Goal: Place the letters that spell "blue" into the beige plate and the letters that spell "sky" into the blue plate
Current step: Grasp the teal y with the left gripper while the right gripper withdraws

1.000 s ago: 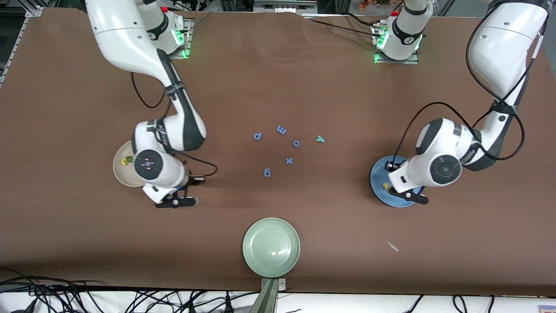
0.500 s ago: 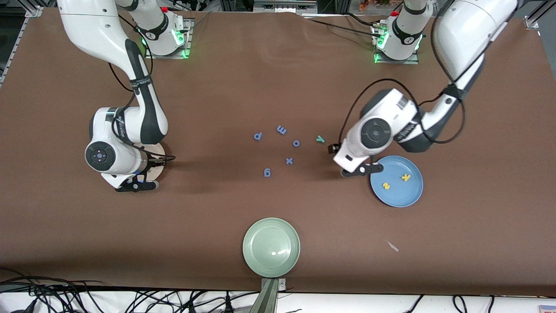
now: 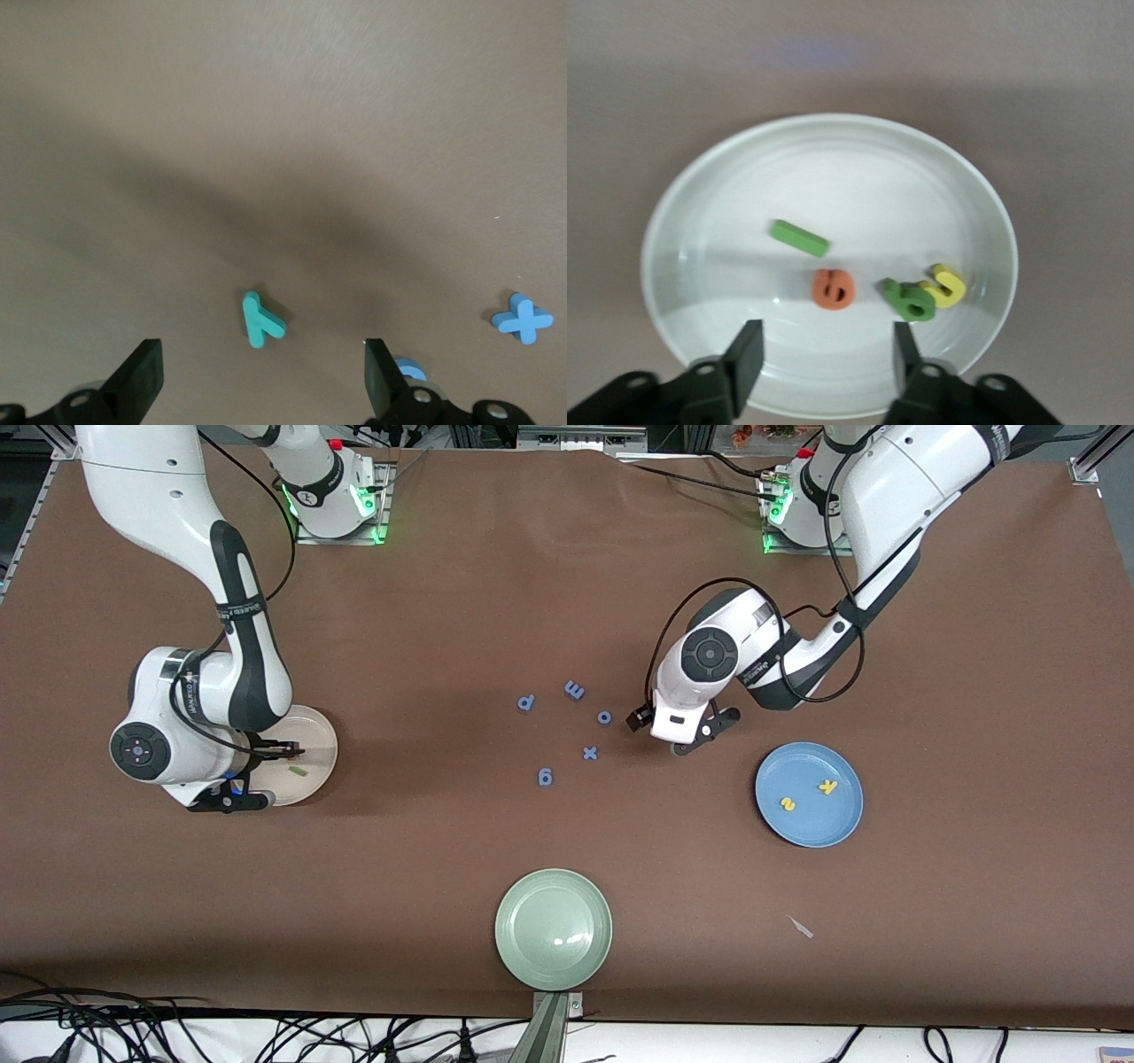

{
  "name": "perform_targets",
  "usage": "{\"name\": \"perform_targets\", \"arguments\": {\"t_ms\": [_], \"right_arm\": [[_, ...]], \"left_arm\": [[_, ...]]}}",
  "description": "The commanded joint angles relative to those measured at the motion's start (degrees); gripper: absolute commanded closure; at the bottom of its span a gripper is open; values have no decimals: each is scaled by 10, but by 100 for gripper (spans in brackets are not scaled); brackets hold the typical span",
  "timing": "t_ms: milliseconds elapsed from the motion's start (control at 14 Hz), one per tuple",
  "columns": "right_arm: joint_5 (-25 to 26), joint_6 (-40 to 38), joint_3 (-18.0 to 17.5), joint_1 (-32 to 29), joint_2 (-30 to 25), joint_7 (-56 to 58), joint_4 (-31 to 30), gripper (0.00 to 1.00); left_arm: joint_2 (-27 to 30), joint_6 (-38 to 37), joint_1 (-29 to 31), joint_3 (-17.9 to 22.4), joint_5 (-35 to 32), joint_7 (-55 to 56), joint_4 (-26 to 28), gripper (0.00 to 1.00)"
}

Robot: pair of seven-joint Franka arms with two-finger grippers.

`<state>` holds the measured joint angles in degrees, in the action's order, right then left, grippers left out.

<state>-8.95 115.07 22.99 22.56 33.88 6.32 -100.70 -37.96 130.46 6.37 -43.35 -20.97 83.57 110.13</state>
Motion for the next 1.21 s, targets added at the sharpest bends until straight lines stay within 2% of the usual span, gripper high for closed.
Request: {"name": "perform_targets", "arguments": {"t_ms": [0,214,357,500,643,714,786,857,929,1071,1143], "right_arm": [[-9,-86,-6,39,-7,-73,71,0],[-9,-154,-8,74,-18,-148,119,0],[-13,-185,-9,81,-51,-160,127,0],[-14,-214,-8,82,-84,-162,129,0],[-13,-230,-8,79,-110,-162,127,0],[-11,-230,-18,71,-128,-161,124,0],[-2,-233,-63,31,-156,-158,122,0],[21,-235,-112,-13,-185,-157,111,0],[49,-235,-142,-46,-211,-153,96,0],[60,-237,-179,-102,-264,-141,76,0],[61,-239,-189,-127,-284,-141,72,0]], "left_arm": [[14,68,8,-1,-2,41,55,0],[-4,95,7,5,-74,42,76,0],[-20,95,8,5,-137,64,81,0],[-26,95,-1,5,-145,114,77,0],[-26,95,-5,5,-155,120,78,0],[-26,95,-3,5,-172,121,81,9],[-26,95,-3,5,-179,121,81,38],[-26,95,-3,5,-179,122,79,62],[-26,95,-1,5,-179,122,78,75],[-26,95,0,5,-179,122,77,90],[-24,93,3,5,-179,122,77,92]]}}
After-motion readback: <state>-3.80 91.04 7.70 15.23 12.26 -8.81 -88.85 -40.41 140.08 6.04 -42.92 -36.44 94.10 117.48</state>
